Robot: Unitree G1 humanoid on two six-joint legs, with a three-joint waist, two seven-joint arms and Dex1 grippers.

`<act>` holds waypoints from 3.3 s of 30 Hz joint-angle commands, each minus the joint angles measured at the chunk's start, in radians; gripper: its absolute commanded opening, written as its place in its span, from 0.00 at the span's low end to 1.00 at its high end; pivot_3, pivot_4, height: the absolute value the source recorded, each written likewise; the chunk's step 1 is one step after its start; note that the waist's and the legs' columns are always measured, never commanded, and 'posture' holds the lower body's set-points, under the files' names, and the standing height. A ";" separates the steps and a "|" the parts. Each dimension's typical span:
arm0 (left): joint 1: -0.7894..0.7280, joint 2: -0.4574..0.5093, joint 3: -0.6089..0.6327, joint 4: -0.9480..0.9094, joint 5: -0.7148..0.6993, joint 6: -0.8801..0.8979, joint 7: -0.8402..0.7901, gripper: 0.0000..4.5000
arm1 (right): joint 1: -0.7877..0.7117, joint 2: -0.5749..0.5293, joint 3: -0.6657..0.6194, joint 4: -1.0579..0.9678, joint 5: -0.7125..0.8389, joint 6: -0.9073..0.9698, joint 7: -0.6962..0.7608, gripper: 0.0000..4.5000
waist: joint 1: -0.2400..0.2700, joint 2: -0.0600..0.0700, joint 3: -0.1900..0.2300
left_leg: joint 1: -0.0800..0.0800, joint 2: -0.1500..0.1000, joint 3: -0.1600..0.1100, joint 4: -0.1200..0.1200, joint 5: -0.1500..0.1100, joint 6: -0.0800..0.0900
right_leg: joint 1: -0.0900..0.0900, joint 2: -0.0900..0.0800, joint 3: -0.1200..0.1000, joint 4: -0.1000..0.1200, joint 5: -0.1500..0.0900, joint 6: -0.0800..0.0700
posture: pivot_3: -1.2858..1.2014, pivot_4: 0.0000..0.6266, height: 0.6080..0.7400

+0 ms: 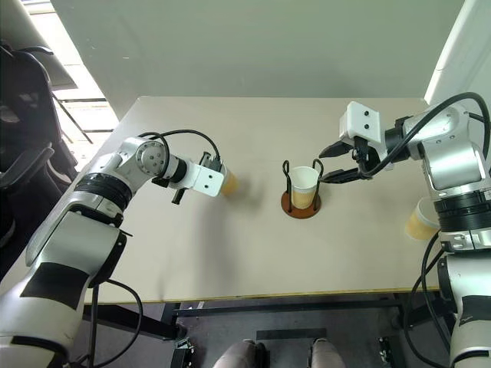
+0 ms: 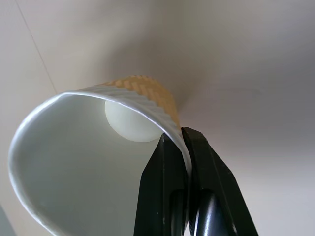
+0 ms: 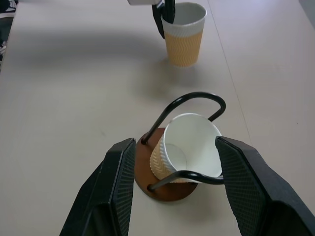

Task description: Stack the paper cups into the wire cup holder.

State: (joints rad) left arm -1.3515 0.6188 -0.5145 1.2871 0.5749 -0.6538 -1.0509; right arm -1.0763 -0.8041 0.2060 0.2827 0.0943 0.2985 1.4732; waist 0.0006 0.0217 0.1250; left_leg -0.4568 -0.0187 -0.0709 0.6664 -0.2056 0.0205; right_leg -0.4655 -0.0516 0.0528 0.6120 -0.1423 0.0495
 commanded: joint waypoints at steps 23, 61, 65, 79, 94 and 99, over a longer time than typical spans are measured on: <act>-0.372 -0.159 0.195 0.024 -0.200 0.182 -0.389 0.00 | 0.027 -0.127 -0.023 0.150 -0.044 -0.174 0.076 0.58 | -0.001 0.000 0.000 | -0.002 0.000 0.004 -0.001 -0.002 0.003 | -0.001 -0.001 0.001 -0.002 -0.001 0.003 | 0.52 0.24 1.00; -0.393 -0.389 0.135 0.043 -0.127 0.122 -0.250 0.00 | 0.085 -0.149 -0.029 0.043 -0.039 -0.098 0.089 0.58 | 0.007 -0.001 0.000 | -0.003 0.000 0.007 0.010 -0.006 0.010 | 0.004 -0.003 0.003 -0.003 0.002 0.012 | 0.52 0.24 1.00; -0.381 -0.389 0.115 0.045 -0.112 0.107 -0.248 0.00 | 0.086 -0.148 -0.031 0.040 -0.039 -0.094 0.085 0.58 | 0.007 -0.001 0.000 | -0.003 0.000 0.007 0.011 -0.006 0.010 | 0.004 -0.003 0.003 -0.002 0.002 0.012 | 0.52 0.24 1.00; -0.357 -0.392 0.084 0.045 -0.090 0.087 -0.245 0.00 | 0.094 -0.151 -0.033 0.036 -0.038 -0.096 0.080 0.58 | 0.008 -0.001 0.000 | -0.002 0.000 0.007 0.015 -0.007 0.012 | 0.007 -0.003 0.003 -0.003 0.002 0.013 | 0.52 0.24 1.00; -0.341 -0.395 0.065 0.044 -0.077 0.059 -0.249 0.00 | 0.086 -0.152 -0.034 0.043 -0.040 -0.102 0.070 0.58 | 0.008 -0.001 0.000 | -0.002 0.000 0.007 0.015 -0.007 0.012 | 0.007 -0.003 0.003 -0.003 0.002 0.013 | 0.52 0.24 1.00; -0.338 -0.397 0.068 0.044 -0.075 0.056 -0.239 0.00 | 0.088 -0.152 -0.036 0.040 -0.039 -0.102 0.069 0.58 | 0.008 -0.001 0.000 | -0.002 0.000 0.007 0.015 -0.007 0.012 | 0.007 -0.003 0.003 -0.003 0.002 0.013 | 0.52 0.24 1.00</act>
State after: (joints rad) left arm -1.6802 0.2226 -0.4530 1.3381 0.5041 -0.5887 -1.3024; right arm -0.9698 -0.9372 0.2057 0.3448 0.0444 0.2029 1.5503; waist 0.0086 0.0211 0.1254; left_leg -0.4589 -0.0185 -0.0637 0.6811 -0.2127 0.0326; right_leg -0.4587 -0.0549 0.0555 0.6094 -0.1398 0.0622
